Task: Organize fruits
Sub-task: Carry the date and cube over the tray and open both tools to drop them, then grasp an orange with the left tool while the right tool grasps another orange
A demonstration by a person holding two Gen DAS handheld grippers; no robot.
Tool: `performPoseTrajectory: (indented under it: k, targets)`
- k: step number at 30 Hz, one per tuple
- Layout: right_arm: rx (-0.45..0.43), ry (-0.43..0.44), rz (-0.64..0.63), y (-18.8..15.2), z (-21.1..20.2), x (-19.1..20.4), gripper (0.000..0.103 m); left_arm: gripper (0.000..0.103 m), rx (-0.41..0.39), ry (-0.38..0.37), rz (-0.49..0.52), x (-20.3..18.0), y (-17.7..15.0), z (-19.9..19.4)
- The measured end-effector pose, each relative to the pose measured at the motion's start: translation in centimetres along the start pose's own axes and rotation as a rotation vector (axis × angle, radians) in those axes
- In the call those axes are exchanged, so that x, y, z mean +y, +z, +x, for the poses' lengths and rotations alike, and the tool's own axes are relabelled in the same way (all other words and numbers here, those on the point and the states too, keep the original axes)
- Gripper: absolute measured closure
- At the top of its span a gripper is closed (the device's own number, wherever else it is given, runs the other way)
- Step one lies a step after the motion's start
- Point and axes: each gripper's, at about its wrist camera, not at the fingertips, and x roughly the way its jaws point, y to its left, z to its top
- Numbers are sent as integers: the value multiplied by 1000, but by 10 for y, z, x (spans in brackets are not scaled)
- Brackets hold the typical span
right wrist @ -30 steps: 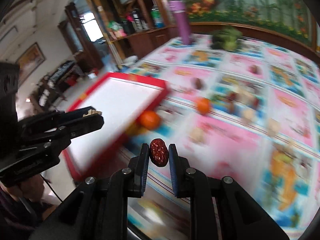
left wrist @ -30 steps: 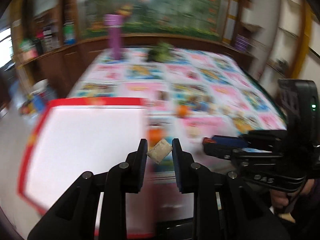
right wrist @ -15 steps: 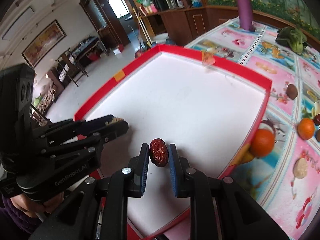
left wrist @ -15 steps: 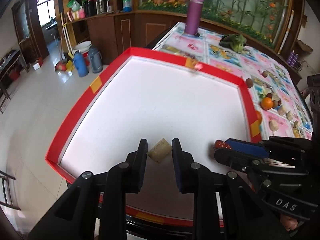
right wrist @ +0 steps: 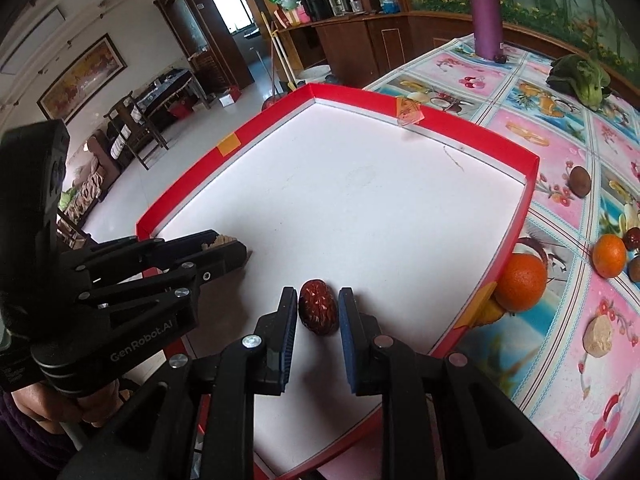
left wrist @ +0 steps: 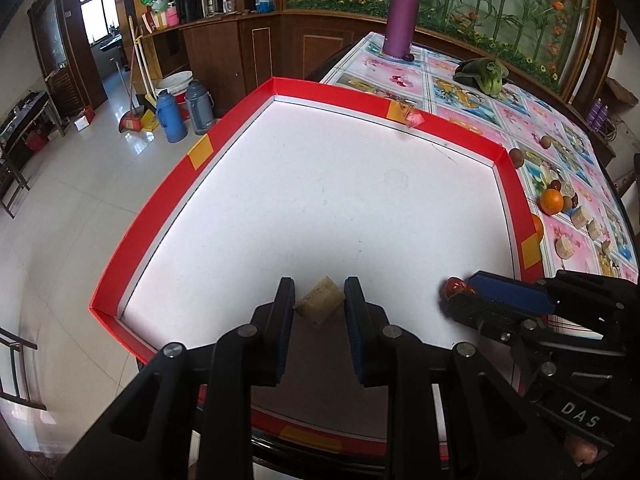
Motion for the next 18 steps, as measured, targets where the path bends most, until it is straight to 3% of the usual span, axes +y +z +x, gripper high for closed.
performPoseTrajectory:
  k: [3,7,13,18]
  targets:
    - [-39,23,-4,-1,-12,-5,72,53,-16,17,-12,1,1,-6]
    - [-112,26,30,0,-35,-23,70,49,-65,13,-1,-7,7,-23]
    - [-199,-54,149,-12,-74,-80,69,42,-115,-124,94,-48,12,-49]
    - [-228,-127,248,-27,-94,-121,69,42,-78,-299,208,-105,6,-55]
